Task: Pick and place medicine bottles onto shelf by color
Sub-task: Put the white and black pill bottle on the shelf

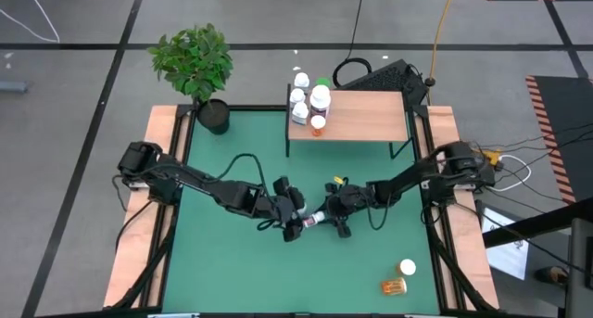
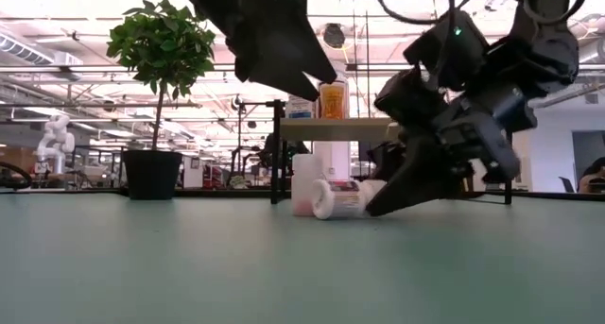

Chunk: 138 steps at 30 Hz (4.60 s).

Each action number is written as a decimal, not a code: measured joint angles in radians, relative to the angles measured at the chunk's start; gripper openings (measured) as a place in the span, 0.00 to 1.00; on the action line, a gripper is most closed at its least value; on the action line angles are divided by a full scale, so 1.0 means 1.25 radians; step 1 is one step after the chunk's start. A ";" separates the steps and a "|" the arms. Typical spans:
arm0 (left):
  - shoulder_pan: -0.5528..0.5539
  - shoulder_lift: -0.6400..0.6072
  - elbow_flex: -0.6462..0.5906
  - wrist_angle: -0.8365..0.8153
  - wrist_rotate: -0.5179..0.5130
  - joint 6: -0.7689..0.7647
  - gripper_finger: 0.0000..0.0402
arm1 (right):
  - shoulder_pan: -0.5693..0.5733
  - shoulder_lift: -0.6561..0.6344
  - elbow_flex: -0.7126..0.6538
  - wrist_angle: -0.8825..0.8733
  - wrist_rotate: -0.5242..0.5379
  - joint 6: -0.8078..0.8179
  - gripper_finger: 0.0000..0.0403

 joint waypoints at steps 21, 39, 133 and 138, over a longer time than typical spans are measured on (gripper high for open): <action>0.032 0.116 0.000 0.224 0.322 -0.055 0.68 | 0.173 -0.322 -0.003 -0.262 0.182 -0.267 0.37; 0.089 0.146 0.001 0.262 0.405 -0.138 0.64 | 0.200 -0.323 -0.003 -0.271 0.303 -0.352 0.38; 0.042 0.143 0.000 0.557 0.063 0.211 0.43 | 0.226 -0.271 -0.198 0.476 0.446 0.155 0.62; 0.041 0.143 0.002 0.567 0.066 0.237 0.40 | 0.226 -0.271 -0.198 0.509 0.443 0.187 0.61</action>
